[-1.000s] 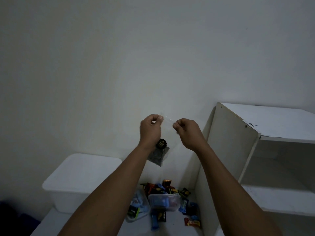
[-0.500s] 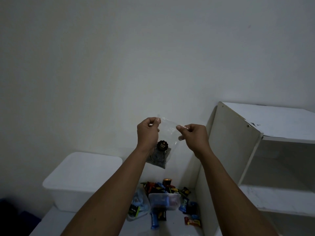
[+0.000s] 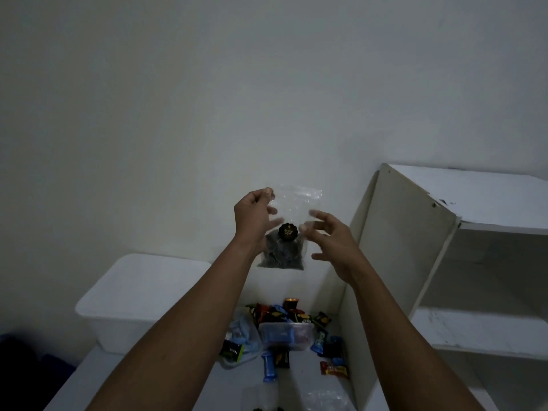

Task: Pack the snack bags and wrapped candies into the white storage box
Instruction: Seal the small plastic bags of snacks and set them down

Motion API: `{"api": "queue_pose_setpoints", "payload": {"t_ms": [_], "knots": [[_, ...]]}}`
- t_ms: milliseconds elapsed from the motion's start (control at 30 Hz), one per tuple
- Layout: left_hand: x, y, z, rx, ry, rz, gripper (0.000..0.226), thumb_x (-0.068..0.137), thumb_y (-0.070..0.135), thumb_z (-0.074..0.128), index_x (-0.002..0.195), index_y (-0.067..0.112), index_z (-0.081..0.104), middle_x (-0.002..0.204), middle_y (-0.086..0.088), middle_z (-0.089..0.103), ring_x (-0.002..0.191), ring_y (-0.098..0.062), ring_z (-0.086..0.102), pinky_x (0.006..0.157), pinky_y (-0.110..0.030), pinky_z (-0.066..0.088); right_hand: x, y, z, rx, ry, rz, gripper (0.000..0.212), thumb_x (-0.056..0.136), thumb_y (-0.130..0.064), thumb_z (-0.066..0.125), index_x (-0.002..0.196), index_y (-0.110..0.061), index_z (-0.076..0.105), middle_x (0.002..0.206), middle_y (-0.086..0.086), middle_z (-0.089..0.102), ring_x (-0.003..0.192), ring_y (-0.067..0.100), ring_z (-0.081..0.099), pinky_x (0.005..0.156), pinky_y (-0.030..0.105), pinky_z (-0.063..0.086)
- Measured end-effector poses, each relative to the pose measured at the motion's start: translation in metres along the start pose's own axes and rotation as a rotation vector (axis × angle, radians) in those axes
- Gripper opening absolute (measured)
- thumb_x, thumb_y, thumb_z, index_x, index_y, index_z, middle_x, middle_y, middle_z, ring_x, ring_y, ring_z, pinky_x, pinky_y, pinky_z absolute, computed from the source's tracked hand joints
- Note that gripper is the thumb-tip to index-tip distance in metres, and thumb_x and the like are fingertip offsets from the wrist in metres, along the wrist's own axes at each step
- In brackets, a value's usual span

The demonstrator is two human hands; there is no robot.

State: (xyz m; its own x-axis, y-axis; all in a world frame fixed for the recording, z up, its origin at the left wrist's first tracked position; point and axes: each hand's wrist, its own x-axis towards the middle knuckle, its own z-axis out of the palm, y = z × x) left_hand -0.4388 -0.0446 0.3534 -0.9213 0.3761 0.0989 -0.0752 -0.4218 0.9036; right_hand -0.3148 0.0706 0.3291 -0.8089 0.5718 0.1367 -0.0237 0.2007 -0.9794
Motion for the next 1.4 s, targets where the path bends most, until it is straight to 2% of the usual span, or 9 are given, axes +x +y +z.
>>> {"api": "queue_pose_setpoints", "payload": {"t_ms": [133, 267, 400, 500, 667, 800, 1033, 1300, 1400], "knots": [[-0.003, -0.023, -0.007, -0.027, -0.037, -0.069, 0.010, 0.095, 0.023, 0.063, 0.098, 0.014, 0.068, 0.100, -0.002, 0.064, 0.084, -0.020, 0.059, 0.077, -0.044, 0.060, -0.005, 0.032, 0.006, 0.035, 0.069, 0.054, 0.026, 0.089, -0.020, 0.072, 0.115, -0.021, 0.066, 0.113, 0.006, 0.066, 0.104, 0.024, 0.066, 0.081, 0.052, 0.060], [-0.020, -0.081, -0.032, 0.296, -0.124, -0.127, 0.045, 0.087, 0.027, 0.073, 0.126, 0.022, 0.051, 0.115, 0.000, 0.063, 0.099, -0.019, 0.064, 0.080, -0.043, 0.058, -0.012, 0.076, -0.001, 0.092, 0.222, 0.195, 0.013, 0.090, -0.023, 0.071, 0.102, -0.019, 0.069, 0.109, 0.011, 0.071, 0.096, 0.026, 0.069, 0.077, 0.055, 0.060], [-0.062, -0.164, -0.065, 0.596, -0.173, -0.241, 0.033, 0.081, 0.019, 0.078, 0.103, 0.019, 0.053, 0.101, 0.000, 0.062, 0.092, -0.024, 0.065, 0.074, -0.042, 0.061, -0.039, 0.135, -0.001, 0.007, 0.299, 0.319, 0.018, 0.090, -0.018, 0.070, 0.104, -0.007, 0.070, 0.093, 0.011, 0.072, 0.076, 0.021, 0.067, 0.062, 0.034, 0.058], [-0.095, -0.208, -0.085, 0.653, -0.287, -0.406, 0.019, 0.087, 0.007, 0.071, 0.087, 0.020, 0.057, 0.094, -0.003, 0.062, 0.076, -0.022, 0.064, 0.056, -0.030, 0.056, -0.070, 0.191, 0.001, -0.025, 0.287, 0.484, 0.013, 0.090, -0.016, 0.068, 0.097, -0.006, 0.071, 0.093, 0.016, 0.072, 0.092, 0.034, 0.070, 0.077, 0.046, 0.060], [-0.138, -0.270, -0.117, 0.668, -0.366, -0.608, 0.017, 0.081, 0.008, 0.077, 0.096, 0.013, 0.070, 0.102, -0.010, 0.070, 0.093, -0.027, 0.069, 0.081, -0.047, 0.060, -0.121, 0.259, 0.001, -0.031, 0.271, 0.693, 0.018, 0.097, -0.019, 0.056, 0.092, -0.003, 0.066, 0.103, 0.026, 0.066, 0.090, 0.032, 0.064, 0.082, 0.055, 0.055], [-0.159, -0.299, -0.125, 0.648, -0.395, -0.679, 0.017, 0.081, 0.003, 0.074, 0.094, 0.014, 0.075, 0.103, -0.011, 0.073, 0.093, -0.025, 0.071, 0.085, -0.042, 0.059, -0.140, 0.287, 0.001, -0.089, 0.314, 0.729, 0.025, 0.100, -0.019, 0.052, 0.094, 0.003, 0.064, 0.102, 0.033, 0.063, 0.080, 0.026, 0.058, 0.089, 0.057, 0.051], [-0.174, -0.312, -0.126, 0.705, -0.458, -0.745, 0.025, 0.081, 0.007, 0.071, 0.098, 0.025, 0.074, 0.106, -0.003, 0.072, 0.095, -0.020, 0.070, 0.084, -0.039, 0.060, -0.155, 0.303, 0.001, -0.323, 0.250, 0.737, 0.038, 0.099, -0.019, 0.054, 0.134, -0.005, 0.054, 0.139, 0.015, 0.055, 0.127, 0.031, 0.052, 0.107, 0.035, 0.038], [-0.165, -0.310, -0.113, 0.844, -0.584, -0.794, 0.022, 0.089, 0.007, 0.060, 0.106, 0.010, 0.073, 0.108, -0.016, 0.069, 0.099, -0.029, 0.068, 0.091, -0.044, 0.056, -0.139, 0.306, 0.002, -0.487, 0.042, 0.702, 0.024, 0.098, -0.013, 0.048, 0.098, -0.008, 0.072, 0.108, 0.012, 0.070, 0.101, 0.027, 0.064, 0.095, 0.039, 0.051], [-0.162, -0.305, -0.111, 0.919, -0.597, -0.735, 0.026, 0.090, 0.003, 0.059, 0.114, 0.005, 0.069, 0.116, -0.016, 0.068, 0.091, -0.019, 0.066, 0.076, -0.022, 0.057, -0.130, 0.304, 0.000, -0.481, 0.025, 0.692, 0.022, 0.097, -0.013, 0.049, 0.097, -0.013, 0.071, 0.105, 0.008, 0.069, 0.103, 0.025, 0.064, 0.093, 0.036, 0.052]]}}
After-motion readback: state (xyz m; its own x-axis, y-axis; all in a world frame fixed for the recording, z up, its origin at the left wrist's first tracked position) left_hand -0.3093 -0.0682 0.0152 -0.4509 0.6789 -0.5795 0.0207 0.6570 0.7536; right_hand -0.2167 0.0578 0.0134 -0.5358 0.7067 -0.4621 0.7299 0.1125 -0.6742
